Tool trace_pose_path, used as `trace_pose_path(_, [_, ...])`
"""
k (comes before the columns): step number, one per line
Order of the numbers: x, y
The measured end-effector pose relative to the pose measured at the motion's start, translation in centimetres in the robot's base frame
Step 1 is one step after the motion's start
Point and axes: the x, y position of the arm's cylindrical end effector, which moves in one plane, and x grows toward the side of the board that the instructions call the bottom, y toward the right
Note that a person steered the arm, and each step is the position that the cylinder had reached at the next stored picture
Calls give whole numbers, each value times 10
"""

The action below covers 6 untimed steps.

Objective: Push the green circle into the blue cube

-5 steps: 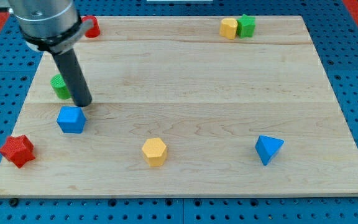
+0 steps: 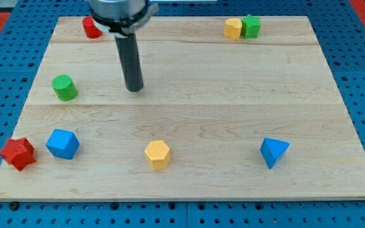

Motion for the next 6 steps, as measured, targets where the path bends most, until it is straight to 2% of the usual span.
trace_pose_path(2, [-54,-61])
trace_pose_path(3, [-18,-97])
trace_pose_path(4, [-15,-133])
trace_pose_path(5, [-2,-133])
trace_pose_path(6, [67,-88])
